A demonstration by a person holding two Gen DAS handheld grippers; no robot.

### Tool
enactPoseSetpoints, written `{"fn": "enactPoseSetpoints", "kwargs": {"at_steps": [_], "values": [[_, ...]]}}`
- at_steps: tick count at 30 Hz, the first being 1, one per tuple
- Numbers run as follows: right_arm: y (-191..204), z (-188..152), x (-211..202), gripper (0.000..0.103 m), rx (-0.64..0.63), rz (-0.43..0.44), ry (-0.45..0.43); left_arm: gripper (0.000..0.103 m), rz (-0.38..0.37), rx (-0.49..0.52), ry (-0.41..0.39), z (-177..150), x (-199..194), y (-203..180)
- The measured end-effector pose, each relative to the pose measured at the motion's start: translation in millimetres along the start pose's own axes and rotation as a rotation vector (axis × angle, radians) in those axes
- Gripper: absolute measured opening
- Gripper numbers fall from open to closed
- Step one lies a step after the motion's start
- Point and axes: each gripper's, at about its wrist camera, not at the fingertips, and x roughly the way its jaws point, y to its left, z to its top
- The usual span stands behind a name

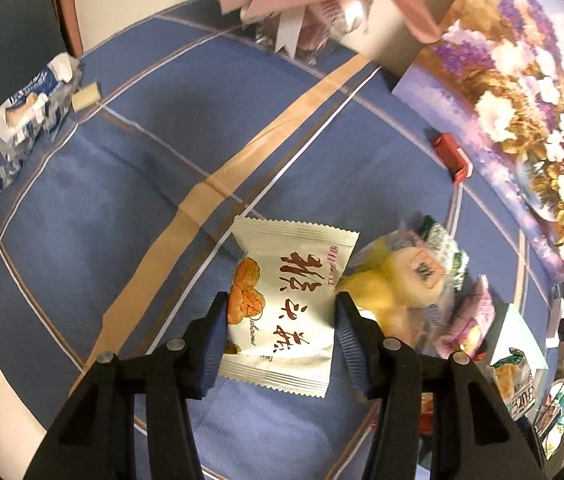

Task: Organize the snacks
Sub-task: 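Grasp the white pastry packet with left tool while right grasps green snack bag, then release the pastry packet in the tray with left tool while right releases green bag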

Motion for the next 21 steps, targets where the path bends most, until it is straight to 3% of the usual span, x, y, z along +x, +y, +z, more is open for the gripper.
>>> {"fn": "enactPoseSetpoints", "kwargs": {"at_steps": [10,21], "values": [[-73,7,-31,0.066,0.155,-0.087,-0.056,0.054,-0.086,0.097,-0.035,-10,-24,-56],[-162,-5,-52,0.066,0.373,-0.135,-0.078,0.054,-0.114,0.313,-0.021,-54,-27,-147]]}}
